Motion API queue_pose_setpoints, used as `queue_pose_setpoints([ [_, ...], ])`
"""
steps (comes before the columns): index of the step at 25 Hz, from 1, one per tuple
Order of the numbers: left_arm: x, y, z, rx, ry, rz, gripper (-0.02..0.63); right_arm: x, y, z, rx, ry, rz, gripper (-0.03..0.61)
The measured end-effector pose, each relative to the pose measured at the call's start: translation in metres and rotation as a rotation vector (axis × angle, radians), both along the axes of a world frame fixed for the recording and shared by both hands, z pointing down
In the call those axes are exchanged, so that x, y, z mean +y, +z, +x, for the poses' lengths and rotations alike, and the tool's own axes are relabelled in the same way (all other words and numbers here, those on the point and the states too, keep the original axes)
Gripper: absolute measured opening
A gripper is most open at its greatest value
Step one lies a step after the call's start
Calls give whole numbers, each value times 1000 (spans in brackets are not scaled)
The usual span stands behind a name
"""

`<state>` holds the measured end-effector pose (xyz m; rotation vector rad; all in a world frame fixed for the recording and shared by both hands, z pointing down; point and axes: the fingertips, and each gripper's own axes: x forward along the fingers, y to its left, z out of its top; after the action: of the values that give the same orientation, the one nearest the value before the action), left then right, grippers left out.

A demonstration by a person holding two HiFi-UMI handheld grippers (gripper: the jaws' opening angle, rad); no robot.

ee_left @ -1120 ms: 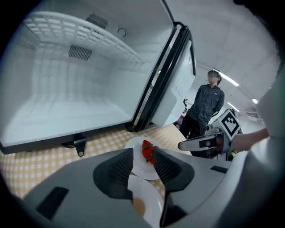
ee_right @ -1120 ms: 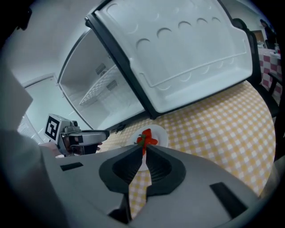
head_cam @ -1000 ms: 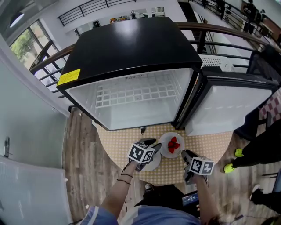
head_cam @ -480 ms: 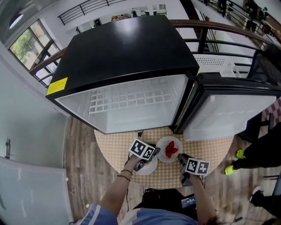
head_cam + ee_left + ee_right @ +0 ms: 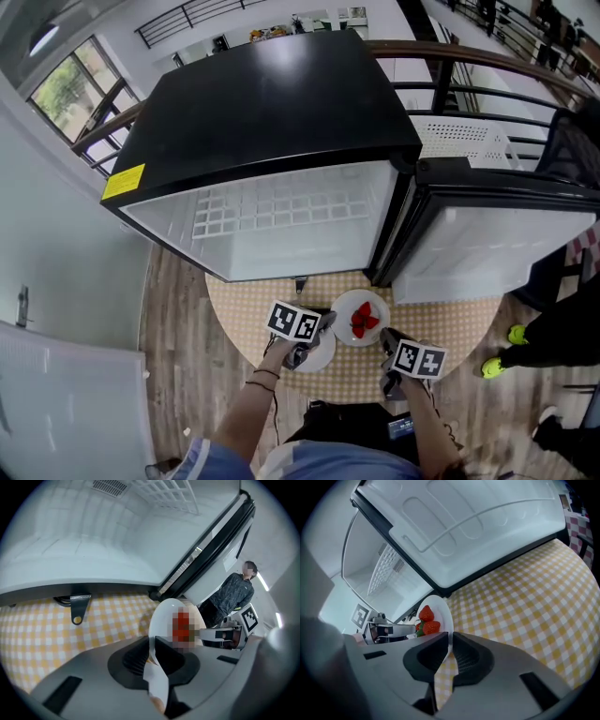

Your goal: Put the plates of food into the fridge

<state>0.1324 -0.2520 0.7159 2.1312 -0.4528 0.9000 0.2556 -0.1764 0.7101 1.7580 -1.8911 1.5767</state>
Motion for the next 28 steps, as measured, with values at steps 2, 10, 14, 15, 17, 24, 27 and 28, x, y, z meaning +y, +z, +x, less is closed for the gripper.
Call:
queue_pose_setpoints([
  [2,-1,-5,-3,14,-36,-5,49,-4,-8,-1,-13,2,16,40],
  [10,-13,-49,-28,69,-134,34,44,-24,-45,-20,-46,-47,85,38],
  [14,-27,-71,-57,88,-170,88,44,-42,-64,-46,-48,-71,125,38],
  [15,-31,-76,-66,91,-182,100,44,-47,-68,-55,-45,-74,135,38],
  [17,-41,-83,-83,100,-206,123,44,-60,-75,-71,-35,-77,153,38],
  [24,-80,-102,-120,165,-288,149,43,-111,-93,-101,2,-60,211,38],
  [27,-100,-104,-132,180,-326,159,43,-133,-95,-112,22,-27,216,38],
  [28,-107,-103,-136,181,-342,161,43,-141,-95,-115,28,-16,217,38],
])
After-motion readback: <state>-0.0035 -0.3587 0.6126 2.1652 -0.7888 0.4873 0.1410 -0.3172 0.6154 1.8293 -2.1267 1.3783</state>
